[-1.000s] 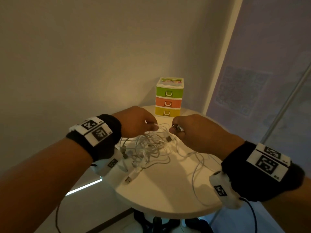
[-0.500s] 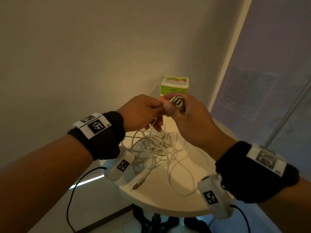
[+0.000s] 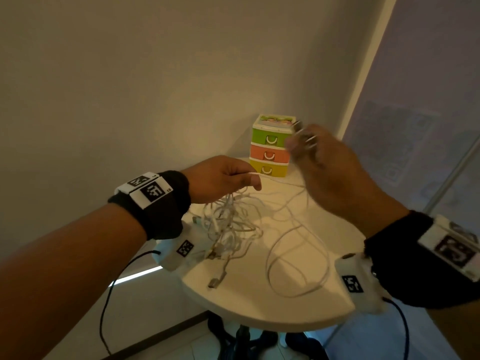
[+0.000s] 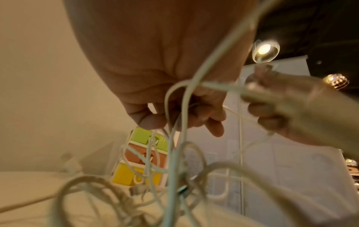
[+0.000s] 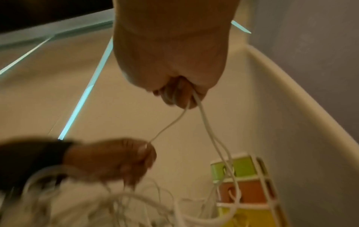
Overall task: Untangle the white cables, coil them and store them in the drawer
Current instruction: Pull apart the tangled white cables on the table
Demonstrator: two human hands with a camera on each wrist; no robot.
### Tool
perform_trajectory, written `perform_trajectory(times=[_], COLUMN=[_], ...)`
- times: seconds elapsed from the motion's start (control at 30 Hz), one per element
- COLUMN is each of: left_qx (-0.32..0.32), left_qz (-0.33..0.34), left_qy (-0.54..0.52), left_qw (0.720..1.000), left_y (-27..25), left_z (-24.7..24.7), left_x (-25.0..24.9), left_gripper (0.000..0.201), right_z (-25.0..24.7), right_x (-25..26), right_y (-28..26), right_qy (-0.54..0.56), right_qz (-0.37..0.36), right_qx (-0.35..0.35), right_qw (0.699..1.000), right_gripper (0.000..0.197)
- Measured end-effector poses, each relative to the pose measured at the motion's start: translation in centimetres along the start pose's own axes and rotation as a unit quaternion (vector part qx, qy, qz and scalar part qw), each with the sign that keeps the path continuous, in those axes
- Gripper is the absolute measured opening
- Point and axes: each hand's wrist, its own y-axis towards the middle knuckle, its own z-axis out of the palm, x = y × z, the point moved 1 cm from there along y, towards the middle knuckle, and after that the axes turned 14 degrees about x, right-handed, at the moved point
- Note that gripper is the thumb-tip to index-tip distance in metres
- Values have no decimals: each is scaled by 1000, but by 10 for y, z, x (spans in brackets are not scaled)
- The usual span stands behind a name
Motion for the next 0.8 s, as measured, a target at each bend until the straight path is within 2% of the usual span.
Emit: perform_trajectory(times=[0.03,0.07,0.13,0.3,0.43,0.5,0.57,0.63,0.7,0.77,0.8], left_qx=[-8,-15,-25,-15,-25,-30,-40,-42,-40,-38,-40], left_qz=[11,23,40,1,-25,-24,-21,-23,-28,-28,-28], left_qy=[2,-1,-4,26,30,33,25,15,31,63,72], left_qw=[1000,1000,999,1000,999,999,999,999,998,997,996], left_y=[2,3,6,8,11,13,15,16,19,22,22], left_z=[0,0,0,-2,-5,-6,-4,-1,3,6,7], left_x=[-4,-8,-13,1,9,9,10,12,14,12,9], left_gripper=[26,27,29,26,23,23,22,23,24,24,24], right_z=[7,15,27,5,-27,-38,-42,-36,-28,-21,-16], right_x=[-1,-3,-9,-27,-45,-55,-67,-74,-70,-56,-49], right_y=[-2,-4,-6,0,-1,-4,-6,-7,-6,-2,0], right_qy=[-106,-165,-199,-249,-260,-257,-269,-302,-315,-285,-258], right_qz=[12,25,41,62,100,143,183,157,105,64,51], right_qx=[56,102,120,20,-69,-88,-69,-35,-37,-53,-33], right_qw=[993,981,972,966,958,952,943,940,942,955,964], right_gripper=[24,28,28,15,17,20,21,19,19,21,22])
